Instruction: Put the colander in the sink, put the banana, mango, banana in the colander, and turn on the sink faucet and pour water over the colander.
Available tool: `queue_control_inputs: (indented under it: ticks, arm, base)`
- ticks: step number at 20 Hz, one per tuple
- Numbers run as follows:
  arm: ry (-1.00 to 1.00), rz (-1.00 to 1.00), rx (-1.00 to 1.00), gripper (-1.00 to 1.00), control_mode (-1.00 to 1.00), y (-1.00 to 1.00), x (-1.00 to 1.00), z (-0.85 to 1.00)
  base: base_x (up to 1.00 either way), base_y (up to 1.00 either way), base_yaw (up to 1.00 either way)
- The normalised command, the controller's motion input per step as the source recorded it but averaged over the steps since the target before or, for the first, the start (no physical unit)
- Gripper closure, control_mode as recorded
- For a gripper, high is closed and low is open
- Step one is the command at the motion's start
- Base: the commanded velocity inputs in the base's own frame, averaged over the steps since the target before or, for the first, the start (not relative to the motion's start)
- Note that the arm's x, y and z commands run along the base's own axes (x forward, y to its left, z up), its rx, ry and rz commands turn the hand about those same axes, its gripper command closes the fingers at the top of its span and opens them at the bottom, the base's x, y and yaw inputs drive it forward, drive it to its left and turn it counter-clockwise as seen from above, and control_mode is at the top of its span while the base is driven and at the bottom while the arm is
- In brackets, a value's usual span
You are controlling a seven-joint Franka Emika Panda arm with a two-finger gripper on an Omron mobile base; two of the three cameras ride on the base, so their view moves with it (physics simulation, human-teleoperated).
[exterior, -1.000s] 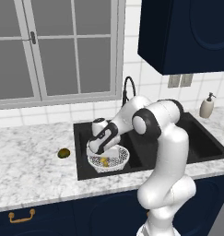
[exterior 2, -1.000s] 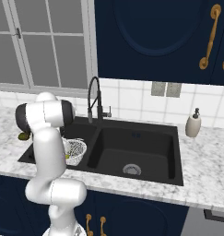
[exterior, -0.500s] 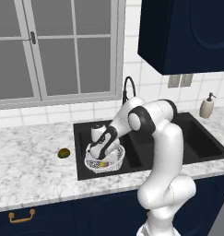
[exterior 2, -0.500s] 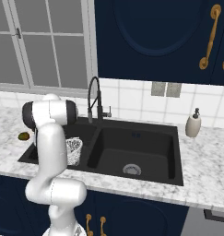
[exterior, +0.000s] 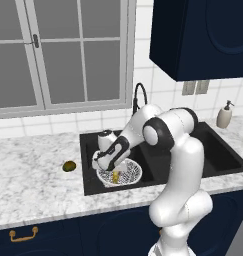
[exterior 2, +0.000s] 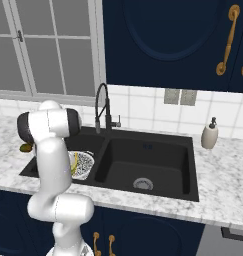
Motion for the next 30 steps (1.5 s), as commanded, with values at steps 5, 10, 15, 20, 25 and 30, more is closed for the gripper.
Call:
queue_control_inputs:
  ticks: [5, 10, 15, 20, 25, 30]
  arm:
    - [-0.08, -0.01, 0.00, -1.00, -1.00, -0.06, -0.29, 0.66]
    - [-0.06, 0.00, 0.00, -1.00, -1.00, 0.00, -0.36, 0.93]
    - [0.00, 0.01, 0.00, -1.00, -1.00, 0.00, -0.31, 1.00]
    - [0.09, 0.10, 0.00, -1.00, -1.00, 0.07, -0.01, 0.92]
    - [0.09, 0.23, 0.00, -1.00, -1.00, 0.27, -0.08, 0.40]
    - [0.00, 0.18, -0.01, -1.00, -1.00, 0.65, -0.11, 0.07]
  base:
    - [0.00, 0.00, 0.00]
    - [0.00, 0.00, 0.00]
    - [0.00, 0.00, 0.00]
    - [0.00, 0.00, 0.00]
    - [0.00, 0.00, 0.00]
    - [0.00, 0.00, 0.00]
